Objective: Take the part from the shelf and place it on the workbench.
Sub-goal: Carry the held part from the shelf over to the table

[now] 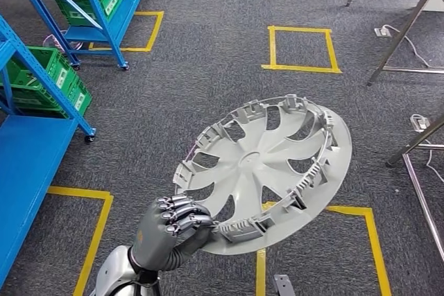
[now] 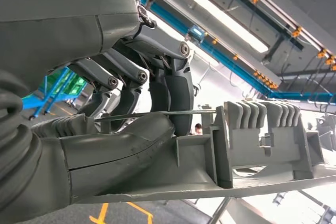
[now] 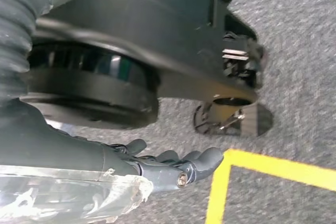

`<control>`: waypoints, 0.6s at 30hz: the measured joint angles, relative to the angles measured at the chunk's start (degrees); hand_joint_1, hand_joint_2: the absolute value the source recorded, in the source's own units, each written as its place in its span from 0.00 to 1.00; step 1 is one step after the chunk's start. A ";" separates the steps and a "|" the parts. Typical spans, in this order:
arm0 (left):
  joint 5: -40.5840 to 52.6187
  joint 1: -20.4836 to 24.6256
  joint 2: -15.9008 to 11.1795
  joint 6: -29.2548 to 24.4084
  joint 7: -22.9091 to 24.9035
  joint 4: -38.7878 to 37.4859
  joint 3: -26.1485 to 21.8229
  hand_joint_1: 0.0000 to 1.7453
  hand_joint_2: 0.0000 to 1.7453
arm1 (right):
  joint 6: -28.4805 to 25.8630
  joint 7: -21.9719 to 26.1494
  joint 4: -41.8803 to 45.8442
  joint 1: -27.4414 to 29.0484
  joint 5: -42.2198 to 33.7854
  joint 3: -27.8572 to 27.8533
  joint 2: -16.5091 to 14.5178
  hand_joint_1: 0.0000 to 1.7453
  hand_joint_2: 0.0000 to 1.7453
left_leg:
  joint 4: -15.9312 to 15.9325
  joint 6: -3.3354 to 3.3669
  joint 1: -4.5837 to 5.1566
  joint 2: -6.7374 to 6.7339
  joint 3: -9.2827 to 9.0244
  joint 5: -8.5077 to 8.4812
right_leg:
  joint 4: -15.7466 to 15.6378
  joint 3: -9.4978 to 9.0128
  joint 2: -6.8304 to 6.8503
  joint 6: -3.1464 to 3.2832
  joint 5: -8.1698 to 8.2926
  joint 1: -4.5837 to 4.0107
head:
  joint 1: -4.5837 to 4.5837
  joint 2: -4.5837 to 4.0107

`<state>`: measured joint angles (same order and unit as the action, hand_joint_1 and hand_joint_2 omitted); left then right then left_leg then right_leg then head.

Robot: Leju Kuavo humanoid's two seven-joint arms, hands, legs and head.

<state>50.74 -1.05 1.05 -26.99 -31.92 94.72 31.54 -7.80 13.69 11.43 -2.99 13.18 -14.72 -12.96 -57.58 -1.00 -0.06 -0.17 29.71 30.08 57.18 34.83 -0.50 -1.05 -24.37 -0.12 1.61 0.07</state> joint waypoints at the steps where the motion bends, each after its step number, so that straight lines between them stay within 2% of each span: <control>1: -0.10 0.09 -0.06 0.00 -0.16 -0.03 0.00 1.00 1.00 | 0.00 -0.04 0.02 -0.01 0.05 -0.04 0.00 0.00 1.00 | -3.26 -0.15 0.02 0.05 2.09 0.92 | -0.22 -0.53 -0.07 0.41 -0.29 0.06 | -0.06 0.00; 3: -0.28 0.15 -0.20 0.00 -0.38 -0.11 0.00 1.00 1.00 | 0.00 -0.08 0.02 -0.01 0.10 -0.09 0.00 0.00 1.00 | -12.57 -0.28 0.10 0.12 8.62 2.86 | -0.31 -1.49 -0.11 0.99 -1.09 -0.06 | -0.14 0.00; 4: -0.37 0.14 -0.26 0.00 -0.42 -0.16 0.00 1.00 1.00 | 0.00 -0.08 0.02 -0.01 0.11 -0.10 0.00 0.00 1.00 | -16.17 -0.29 0.11 0.14 11.74 2.85 | -0.31 -2.19 -0.20 1.15 -1.63 -0.14 | -0.17 0.00; 5: -0.40 0.13 -0.30 0.00 -0.43 -0.19 0.00 1.00 1.00 | 0.00 -0.09 0.02 0.00 0.11 -0.12 0.00 0.00 1.00 | -17.55 -0.21 0.12 0.15 13.79 1.55 | -0.31 -3.06 -0.36 1.24 -2.27 -0.23 | -0.17 0.00; 6: -0.41 0.12 -0.33 0.00 -0.43 -0.20 0.00 1.00 1.00 | 0.00 -0.09 0.03 0.01 0.11 -0.13 0.00 0.00 1.00 | -16.50 -0.04 0.17 0.16 14.54 -0.92 | -0.32 -4.12 -0.57 1.27 -2.98 -0.31 | -0.18 0.00; 8: -0.43 0.14 -0.36 0.00 -0.45 -0.21 -0.01 1.00 1.00 | -0.01 -0.10 0.03 0.04 0.11 -0.16 -0.03 0.00 1.00 | -8.76 0.66 0.45 0.17 12.63 -7.77 | -0.42 -6.38 -0.94 1.19 -4.68 -0.35 | -0.17 0.00; 9: -0.44 0.16 -0.37 0.00 -0.50 -0.21 -0.01 1.00 1.00 | -0.01 -0.10 0.02 -0.01 0.13 -0.18 -0.09 0.00 1.00 | -4.90 1.09 0.71 0.16 11.15 -9.99 | -0.46 -7.23 -1.08 1.02 -5.60 -0.44 | -0.16 -0.01; 10: -0.44 0.25 -0.38 -0.01 -0.58 -0.22 -0.01 1.00 1.00 | -0.02 -0.11 0.01 -0.08 0.16 -0.21 -0.16 0.00 1.00 | -1.81 1.42 0.95 0.15 9.81 -10.95 | -0.55 -7.80 -1.18 0.73 -6.37 -0.46 | -0.17 -0.02; 11: -0.43 0.32 -0.39 -0.02 -0.70 -0.22 0.01 1.00 1.00 | -0.02 -0.13 0.00 -0.17 0.21 -0.23 -0.24 0.00 1.00 | -0.01 1.74 1.16 0.17 8.98 -10.89 | -0.68 -8.41 -1.19 0.36 -6.85 -0.46 | -0.19 -0.02; 13: -0.39 0.46 -0.39 -0.04 -0.90 -0.23 0.05 1.00 1.00 | 0.00 -0.20 0.01 -0.41 0.37 -0.27 -0.32 0.00 1.00 | 1.25 2.13 1.14 0.17 8.02 -9.60 | -1.39 -9.78 -1.05 -0.46 -7.14 -0.46 | -0.26 -0.02; 14: -0.36 0.43 -0.39 -0.06 -0.96 -0.23 0.07 1.00 1.00 | 0.01 -0.22 0.02 -0.51 0.45 -0.28 -0.33 0.00 1.00 | 1.61 2.35 0.97 0.23 7.54 -9.45 | -1.08 -9.86 -0.83 -0.83 -7.00 -0.47 | -0.26 -0.02; 15: -0.34 0.44 -0.38 -0.08 -1.01 -0.23 0.07 1.00 1.00 | 0.02 -0.24 0.03 -0.58 0.52 -0.28 -0.33 0.00 1.00 | 1.93 2.54 0.74 0.26 6.98 -9.27 | 0.45 -8.80 -0.61 -1.20 -6.76 -0.48 | -0.20 -0.02; 16: -0.31 0.48 -0.38 -0.12 -1.09 -0.24 0.08 1.00 1.00 | 0.03 -0.25 0.04 -0.66 0.56 -0.30 -0.34 0.00 1.00 | 2.25 2.66 0.48 0.29 6.43 -9.01 | 3.65 -6.60 -0.41 -1.57 -6.90 -0.45 | -0.11 -0.02; 18: -0.23 0.64 -0.39 -0.17 -1.26 -0.25 0.11 1.00 1.00 | 0.02 -0.28 0.04 -0.67 0.60 -0.34 -0.35 0.00 1.00 | 2.51 2.81 0.20 0.25 5.62 -8.16 | 12.79 0.34 -0.11 -2.25 -8.89 -0.12 | 0.02 -0.02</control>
<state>50.51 -0.41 0.66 -27.16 -33.18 94.47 31.65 -7.78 13.41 11.47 -3.67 13.78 -15.05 -13.31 -55.07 1.81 0.14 0.07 35.32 21.92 69.97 35.17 -0.60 -3.30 -33.26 -0.24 1.63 0.04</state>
